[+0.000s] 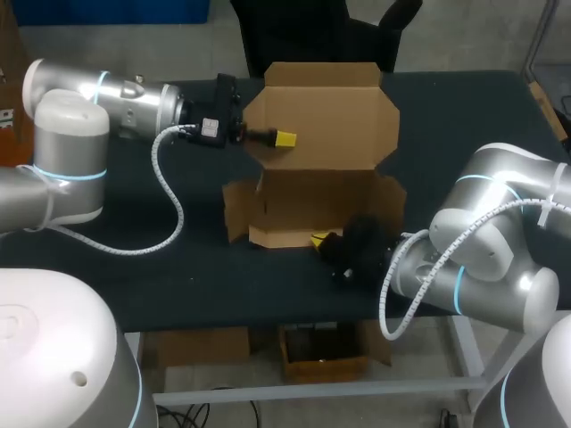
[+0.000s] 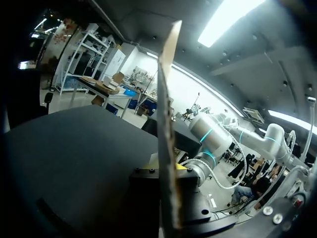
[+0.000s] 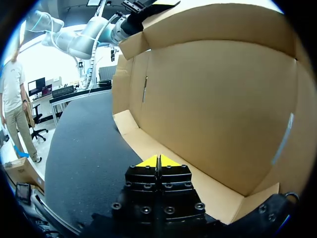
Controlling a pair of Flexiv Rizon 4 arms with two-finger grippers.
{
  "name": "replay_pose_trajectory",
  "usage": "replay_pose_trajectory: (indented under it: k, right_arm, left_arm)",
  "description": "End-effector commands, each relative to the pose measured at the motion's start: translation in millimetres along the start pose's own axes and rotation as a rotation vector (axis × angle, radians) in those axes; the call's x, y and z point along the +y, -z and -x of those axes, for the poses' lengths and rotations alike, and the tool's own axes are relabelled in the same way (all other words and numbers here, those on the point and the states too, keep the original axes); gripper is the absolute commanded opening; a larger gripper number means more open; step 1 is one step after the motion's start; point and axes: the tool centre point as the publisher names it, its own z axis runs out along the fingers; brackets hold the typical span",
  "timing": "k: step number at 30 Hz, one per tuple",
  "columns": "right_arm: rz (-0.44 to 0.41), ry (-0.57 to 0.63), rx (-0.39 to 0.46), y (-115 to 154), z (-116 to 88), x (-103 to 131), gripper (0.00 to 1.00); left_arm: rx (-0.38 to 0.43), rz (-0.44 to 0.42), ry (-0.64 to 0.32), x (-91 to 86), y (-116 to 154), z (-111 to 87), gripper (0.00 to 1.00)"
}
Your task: Assemble the packaging by folding the flat box into shape, placing the metal phone stand inside, and closing the box properly
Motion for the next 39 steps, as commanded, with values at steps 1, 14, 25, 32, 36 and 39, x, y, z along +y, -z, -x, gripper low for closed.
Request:
replay_pose_trajectory:
  k: [1, 14, 25, 32, 36, 39]
  right_arm:
    - [-0.001, 0.001, -0.027, -3, -3, -1, 0.00]
    - [-0.001, 0.001, -0.027, -3, -3, -1, 0.00]
    - [-0.001, 0.001, -0.027, -3, -3, -1, 0.00]
    - [-0.001, 0.001, -0.027, -3, -3, -1, 0.00]
    - [-0.001, 0.001, -0.027, -3, -3, -1, 0.00]
    - [-0.001, 0.001, -0.027, -3, -3, -1, 0.00]
  left_arm:
    - [-0.008, 0.012, -0.020, 5.3, -1, -8.6, 0.00]
    - [0.027, -0.016, -0.096, 26.6, -2, -16.8, 0.00]
    - [0.047, -0.018, -0.142, 37.0, -5, -21.3, 0.00]
    - [0.050, -0.004, -0.173, 42.9, -7, -24.8, 0.00]
    - [0.052, -0.005, -0.185, 45.3, -7, -25.2, 0.00]
    - [0.057, -0.008, -0.196, 47.8, -8, -25.9, 0.00]
